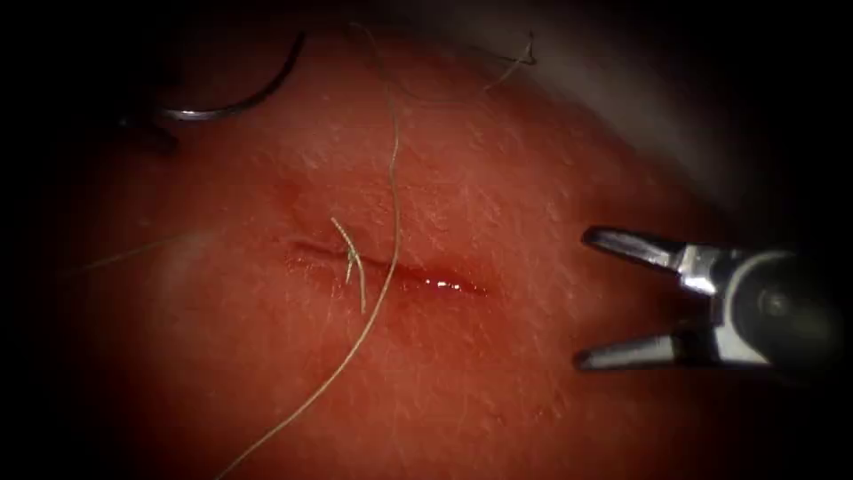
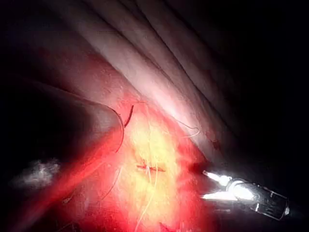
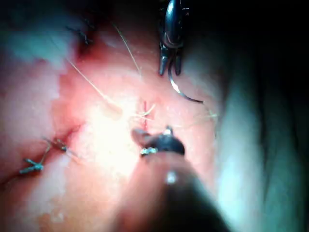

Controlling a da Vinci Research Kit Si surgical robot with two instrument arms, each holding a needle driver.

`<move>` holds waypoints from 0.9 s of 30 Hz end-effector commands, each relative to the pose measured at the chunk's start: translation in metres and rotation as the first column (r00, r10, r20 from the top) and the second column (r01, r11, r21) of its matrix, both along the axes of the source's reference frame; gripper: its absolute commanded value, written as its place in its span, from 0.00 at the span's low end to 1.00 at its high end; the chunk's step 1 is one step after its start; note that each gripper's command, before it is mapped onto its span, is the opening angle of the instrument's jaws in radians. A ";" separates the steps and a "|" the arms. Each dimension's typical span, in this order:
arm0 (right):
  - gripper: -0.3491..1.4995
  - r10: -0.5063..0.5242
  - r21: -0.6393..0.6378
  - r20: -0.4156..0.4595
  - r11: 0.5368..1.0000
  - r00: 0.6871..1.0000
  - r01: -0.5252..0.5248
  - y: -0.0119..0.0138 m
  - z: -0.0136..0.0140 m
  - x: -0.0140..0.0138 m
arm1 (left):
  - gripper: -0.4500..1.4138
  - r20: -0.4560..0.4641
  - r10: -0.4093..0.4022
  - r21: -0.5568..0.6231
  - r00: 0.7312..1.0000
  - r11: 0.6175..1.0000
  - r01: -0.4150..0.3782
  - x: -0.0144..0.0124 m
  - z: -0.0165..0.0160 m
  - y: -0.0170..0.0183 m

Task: Wound Closure

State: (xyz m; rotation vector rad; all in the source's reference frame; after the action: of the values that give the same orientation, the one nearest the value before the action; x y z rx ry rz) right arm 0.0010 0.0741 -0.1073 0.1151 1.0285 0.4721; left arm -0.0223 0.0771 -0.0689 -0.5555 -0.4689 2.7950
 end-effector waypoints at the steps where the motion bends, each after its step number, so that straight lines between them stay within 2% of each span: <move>1: 0.70 -0.001 -0.002 -0.002 1.000 1.000 0.001 0.0002 0.0004 0.0007 | 0.56 0.008 0.006 0.001 1.000 1.000 -0.006 -0.0004 0.0008 0.0001; 6: 0.70 0.000 -0.002 -0.001 1.000 1.000 0.000 0.0001 0.0003 0.0007 | 0.57 0.026 0.017 0.015 1.000 1.000 -0.017 -0.0002 0.0017 0.0008; 8: 0.70 0.000 -0.002 -0.001 1.000 1.000 0.000 0.0000 0.0003 0.0008 | 0.54 0.031 0.023 0.022 0.999 0.999 -0.024 -0.0001 0.0021 0.0010; 9: 0.70 0.000 -0.002 -0.001 1.000 1.000 0.000 0.0000 0.0003 0.0008 | 0.31 0.033 0.030 0.029 0.999 0.999 -0.031 0.0000 0.0023 0.0012; 12: 0.70 0.000 -0.002 -0.001 1.000 1.000 0.000 0.0000 0.0002 0.0008 | 0.05 0.026 0.041 0.039 0.999 0.998 -0.042 0.0004 0.0022 0.0011; 20: 0.71 0.007 0.010 -0.003 1.000 1.000 -0.007 -0.0002 -0.0002 0.0011 | 0.05 -0.002 0.035 0.008 0.999 0.999 -0.035 0.0004 -0.0001 -0.0006; 22: 0.70 0.043 0.105 -0.036 0.994 0.998 -0.039 -0.0005 -0.0008 0.0018 | 0.05 -0.038 -0.009 -0.062 0.999 0.998 0.007 0.0000 -0.0025 -0.0011; 24: 0.70 0.068 0.146 -0.052 0.988 0.996 -0.059 -0.0005 -0.0010 0.0021 | 0.05 -0.036 -0.033 -0.084 0.999 0.996 0.030 -0.0002 -0.0035 -0.0013; 25: 0.68 0.101 0.216 -0.089 0.973 0.991 -0.080 -0.0005 -0.0012 0.0026 | 0.05 -0.030 -0.060 -0.116 0.998 0.992 0.056 -0.0005 -0.0049 -0.0017; 26: 0.68 0.101 0.216 -0.089 0.973 0.991 -0.080 -0.0005 -0.0012 0.0026 | 0.05 -0.030 -0.060 -0.116 0.998 0.992 0.056 -0.0005 -0.0049 -0.0017; 27: 0.68 0.137 0.272 -0.115 0.957 0.984 -0.101 -0.0004 -0.0014 0.0030 | 0.05 -0.024 -0.078 -0.135 0.997 0.988 0.074 -0.0008 -0.0058 -0.0021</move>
State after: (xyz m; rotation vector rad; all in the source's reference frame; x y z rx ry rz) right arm 0.0033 0.0736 -0.1092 0.3761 1.1197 0.7699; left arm -0.0230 0.0742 -0.0764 -0.5467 -0.2147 2.7606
